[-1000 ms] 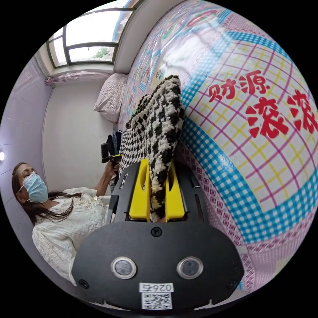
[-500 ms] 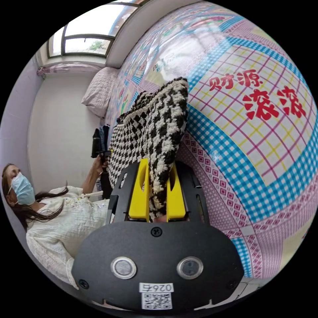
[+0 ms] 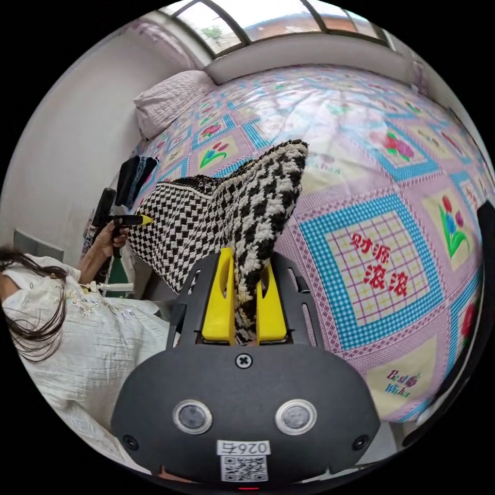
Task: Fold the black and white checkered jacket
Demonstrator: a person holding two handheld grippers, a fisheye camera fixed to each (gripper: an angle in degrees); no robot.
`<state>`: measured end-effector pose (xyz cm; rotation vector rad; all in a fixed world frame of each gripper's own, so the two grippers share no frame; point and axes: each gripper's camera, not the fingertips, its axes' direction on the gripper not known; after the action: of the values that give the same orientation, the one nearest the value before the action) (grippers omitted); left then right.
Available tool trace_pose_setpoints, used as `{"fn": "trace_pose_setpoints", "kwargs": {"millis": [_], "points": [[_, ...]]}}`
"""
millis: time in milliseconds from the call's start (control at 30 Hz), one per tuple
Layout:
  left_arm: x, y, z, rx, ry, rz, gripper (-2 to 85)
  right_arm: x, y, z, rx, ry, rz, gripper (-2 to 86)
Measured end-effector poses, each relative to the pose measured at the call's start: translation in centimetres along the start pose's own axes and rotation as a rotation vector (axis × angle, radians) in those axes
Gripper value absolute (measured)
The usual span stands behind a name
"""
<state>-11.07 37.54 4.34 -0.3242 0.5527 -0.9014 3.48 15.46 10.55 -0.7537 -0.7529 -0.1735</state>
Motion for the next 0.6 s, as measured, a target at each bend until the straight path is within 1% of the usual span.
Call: {"fn": "trace_pose_setpoints", "kwargs": {"millis": [167,300,400,467,500,567,600], "points": [[1.4,4.5,-4.3,0.120,-0.025,-0.013,5.9,-5.1,-1.7,4.7,0.039,0.017,-0.144,2.2],[1.4,8.7,-10.1,0.246,-0.076,-0.009,5.9,-9.8,-4.8,9.3,0.066,0.014,-0.273,2.1],[0.2,12.1,-15.4,0.348,-0.112,-0.006,5.9,-15.0,-8.8,14.2,0.085,0.000,-0.395,2.0],[-0.9,14.4,-19.0,0.420,-0.146,-0.008,6.0,-20.5,-13.0,18.7,0.096,0.003,-0.509,2.0],[-1.8,15.9,-21.6,0.472,-0.167,-0.015,6.0,-22.0,-14.0,19.8,0.100,0.000,-0.534,1.9],[-3.6,18.4,-25.6,0.555,-0.190,-0.033,6.0,-28.4,-19.0,24.8,0.111,-0.022,-0.642,1.9],[-4.8,20.0,-28.3,0.613,-0.208,-0.050,6.0,-30.0,-20.4,26.2,0.113,-0.033,-0.668,1.9]]}}
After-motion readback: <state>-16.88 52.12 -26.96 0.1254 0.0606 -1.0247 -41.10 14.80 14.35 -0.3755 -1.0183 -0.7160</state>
